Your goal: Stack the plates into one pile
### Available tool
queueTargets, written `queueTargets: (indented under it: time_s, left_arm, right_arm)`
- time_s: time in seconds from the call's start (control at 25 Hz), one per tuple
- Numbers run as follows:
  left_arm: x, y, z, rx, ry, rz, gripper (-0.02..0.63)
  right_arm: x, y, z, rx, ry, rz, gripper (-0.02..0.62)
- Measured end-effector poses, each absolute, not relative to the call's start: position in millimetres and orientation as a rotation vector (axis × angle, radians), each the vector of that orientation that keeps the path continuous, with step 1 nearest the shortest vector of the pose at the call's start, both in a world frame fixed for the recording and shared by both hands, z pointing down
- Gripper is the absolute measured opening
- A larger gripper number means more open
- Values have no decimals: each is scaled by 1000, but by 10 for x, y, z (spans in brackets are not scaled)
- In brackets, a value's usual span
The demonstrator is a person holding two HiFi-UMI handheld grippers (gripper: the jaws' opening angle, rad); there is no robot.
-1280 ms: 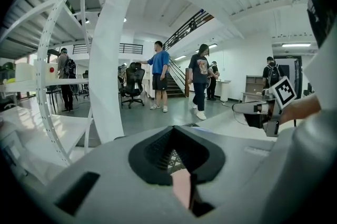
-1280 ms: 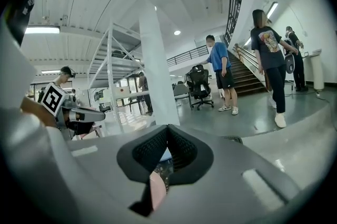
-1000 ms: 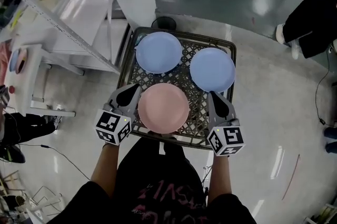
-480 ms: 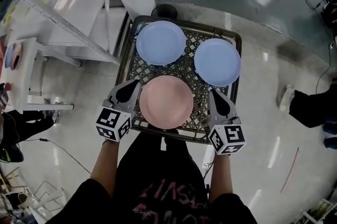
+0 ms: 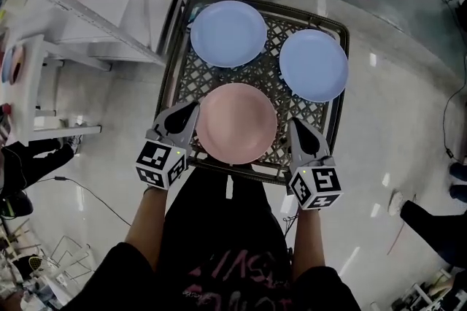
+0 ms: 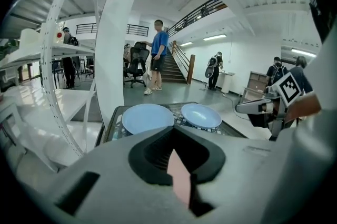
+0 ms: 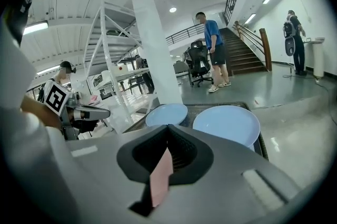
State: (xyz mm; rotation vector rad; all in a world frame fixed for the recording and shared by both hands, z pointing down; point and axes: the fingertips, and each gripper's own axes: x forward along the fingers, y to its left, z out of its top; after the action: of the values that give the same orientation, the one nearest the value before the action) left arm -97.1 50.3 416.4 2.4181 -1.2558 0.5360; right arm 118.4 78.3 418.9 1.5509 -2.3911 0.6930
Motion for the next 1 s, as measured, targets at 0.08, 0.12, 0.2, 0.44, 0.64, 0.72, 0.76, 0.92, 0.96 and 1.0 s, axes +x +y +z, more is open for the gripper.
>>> queueTargets:
  time_s: [0.08, 0.12, 0.2, 0.44, 0.64, 0.72, 0.76, 0.92, 0.96, 1.0]
  left_arm:
    - [-988, 539, 4257, 2402, -1250, 547, 0]
    - [-998, 550, 4307, 2394, -1247, 555, 0]
    - [-1017, 558, 4408, 2382, -1240, 570, 0]
    - [-1067, 587, 4640, 2347, -1218, 603, 0]
    - [-1073, 581, 4783, 2331, -1211, 629, 0]
    - [-1082, 593, 4844, 2328, -1215, 647, 0]
    - [-1090, 603, 4876, 2326, -1215, 657, 0]
    - [-1138, 644, 5038, 2300, -1209, 684, 0]
    - [-1151, 654, 5081, 2291, -1210, 688, 0]
    - [-1162, 665, 5123, 2282, -1211, 692, 0]
  right_arm:
    - [1162, 817, 4288, 1534, -2374, 717, 8]
    - [1156, 829, 4347, 1525, -2363, 733, 8]
    - [1146, 843, 4465, 1509, -2340, 766, 9]
    - [1094, 897, 4706, 1490, -2287, 820, 9]
    - [1043, 896, 4835, 1479, -2269, 849, 9]
    - [1024, 914, 4914, 1466, -2261, 869, 9]
    - [1018, 923, 4954, 1461, -2256, 881, 9]
    - [1015, 943, 5113, 1450, -2230, 909, 9]
    - [1014, 951, 5156, 1447, -2223, 918, 11]
    - [1014, 961, 5199, 1443, -2217, 926, 11]
